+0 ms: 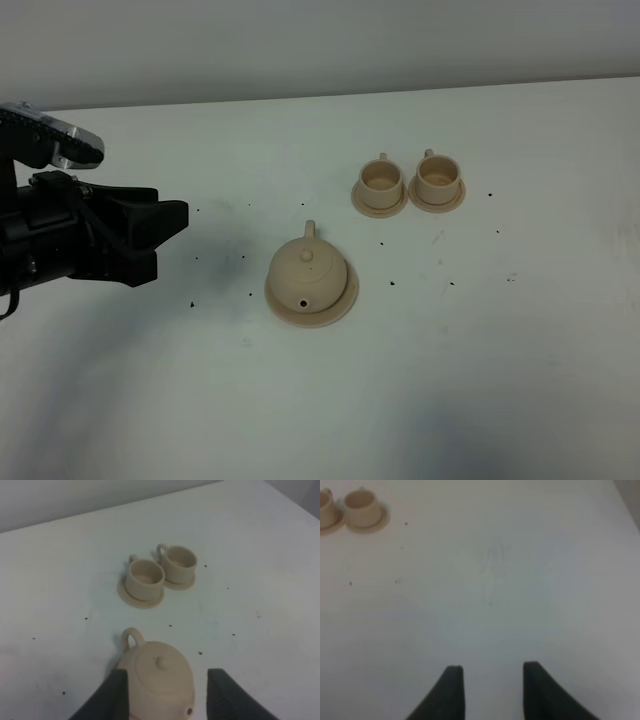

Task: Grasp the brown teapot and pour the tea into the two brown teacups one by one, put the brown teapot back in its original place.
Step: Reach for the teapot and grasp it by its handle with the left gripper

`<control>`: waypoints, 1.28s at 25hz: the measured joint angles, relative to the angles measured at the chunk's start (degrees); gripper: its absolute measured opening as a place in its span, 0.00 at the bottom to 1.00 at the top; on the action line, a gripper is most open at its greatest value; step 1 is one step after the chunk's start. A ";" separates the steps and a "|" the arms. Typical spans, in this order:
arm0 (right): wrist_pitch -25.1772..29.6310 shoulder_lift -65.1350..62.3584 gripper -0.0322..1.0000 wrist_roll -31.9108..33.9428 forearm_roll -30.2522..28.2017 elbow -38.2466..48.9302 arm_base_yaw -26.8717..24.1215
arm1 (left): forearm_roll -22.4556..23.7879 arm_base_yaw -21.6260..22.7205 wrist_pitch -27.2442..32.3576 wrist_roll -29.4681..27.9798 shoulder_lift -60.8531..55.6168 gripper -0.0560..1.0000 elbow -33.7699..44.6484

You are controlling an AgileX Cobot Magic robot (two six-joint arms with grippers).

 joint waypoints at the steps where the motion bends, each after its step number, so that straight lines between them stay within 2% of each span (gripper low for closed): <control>1: 0.06 -0.20 0.33 0.00 0.00 0.00 -0.50 | -0.47 0.00 -0.29 0.00 0.00 0.44 0.00; 9: 0.06 -0.30 0.33 0.00 0.97 0.00 -2.13 | -2.08 -0.36 0.91 0.05 5.92 0.44 -5.08; 13: 0.06 -0.33 0.33 0.00 1.25 0.00 -2.13 | -1.86 -3.74 3.54 -0.07 13.18 0.44 -12.49; 15: 0.06 -0.33 0.33 0.00 1.27 0.00 -2.13 | -0.33 -6.90 5.30 -1.41 17.13 0.44 -17.49; 18: 0.06 -0.33 0.33 0.00 1.32 0.00 -2.13 | 7.08 -11.63 5.85 -8.16 23.63 0.44 -25.54; 21: 0.06 -0.33 0.33 0.00 1.32 0.00 -2.13 | 19.70 -15.41 6.58 -21.69 30.12 0.44 -34.44; 23: 0.06 -0.33 0.33 0.00 1.32 0.00 -2.13 | 29.85 -17.22 7.71 -31.29 34.34 0.44 -40.40; 25: 0.06 -0.33 0.33 0.00 1.32 0.00 -2.13 | 38.70 -18.80 9.95 -40.92 37.88 0.44 -46.97; 27: 0.06 -0.33 0.33 0.00 1.32 0.00 -2.13 | 46.80 -20.01 12.95 -47.96 41.52 0.44 -52.82; 30: 0.06 -0.33 0.33 0.00 1.32 0.00 -2.13 | 54.42 -21.56 17.65 -54.81 46.52 0.44 -60.22; 32: 0.06 -0.33 0.33 0.00 1.32 0.00 -2.13 | 56.97 -22.23 20.12 -56.70 49.69 0.44 -63.41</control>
